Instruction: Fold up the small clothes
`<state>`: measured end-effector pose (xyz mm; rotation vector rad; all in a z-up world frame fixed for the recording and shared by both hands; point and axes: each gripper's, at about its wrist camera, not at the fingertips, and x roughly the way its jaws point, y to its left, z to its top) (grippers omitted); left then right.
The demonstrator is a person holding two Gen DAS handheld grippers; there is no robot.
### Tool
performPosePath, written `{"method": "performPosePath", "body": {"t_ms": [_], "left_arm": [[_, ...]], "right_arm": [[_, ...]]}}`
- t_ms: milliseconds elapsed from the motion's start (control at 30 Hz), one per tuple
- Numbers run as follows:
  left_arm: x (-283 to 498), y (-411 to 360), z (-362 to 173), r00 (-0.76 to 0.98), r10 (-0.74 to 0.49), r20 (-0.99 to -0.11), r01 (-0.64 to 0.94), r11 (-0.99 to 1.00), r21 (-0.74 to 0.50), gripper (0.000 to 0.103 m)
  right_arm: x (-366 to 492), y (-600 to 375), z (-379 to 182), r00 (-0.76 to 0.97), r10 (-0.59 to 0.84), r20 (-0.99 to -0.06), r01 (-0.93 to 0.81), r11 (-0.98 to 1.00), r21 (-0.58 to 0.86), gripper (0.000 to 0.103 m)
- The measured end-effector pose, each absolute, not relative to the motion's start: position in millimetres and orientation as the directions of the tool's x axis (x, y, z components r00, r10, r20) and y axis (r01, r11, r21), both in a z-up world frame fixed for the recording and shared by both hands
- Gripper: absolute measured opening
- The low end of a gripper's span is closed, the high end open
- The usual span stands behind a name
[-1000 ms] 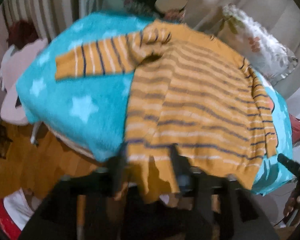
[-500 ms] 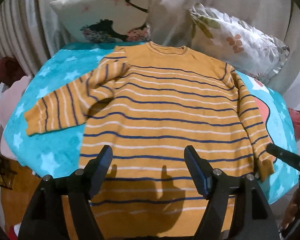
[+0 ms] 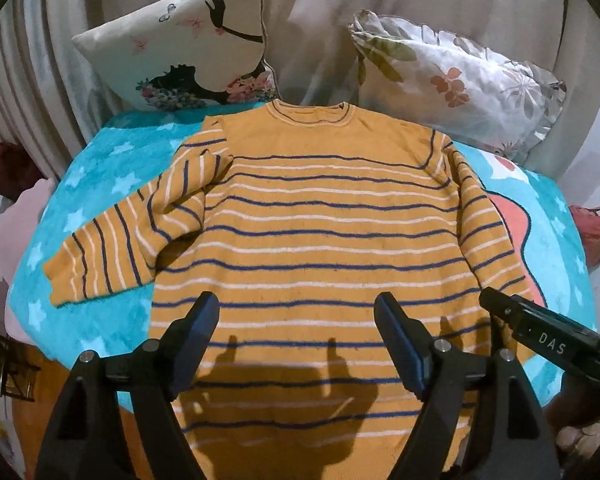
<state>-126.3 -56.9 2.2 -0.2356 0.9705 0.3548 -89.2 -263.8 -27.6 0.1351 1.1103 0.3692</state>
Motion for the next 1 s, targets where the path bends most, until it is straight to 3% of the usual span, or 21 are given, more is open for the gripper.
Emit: {"method": "performPosePath", "body": {"t_ms": [1000], "left_arm": [[-77,4,-34,0.441,0.069,-0.895,-0.339,0.936,-0.094,0.079]], "right_arm": [[-49,-212,-48,0.369,0.245,-0.896,-0.163,0.967,0.197,0.065]]}}
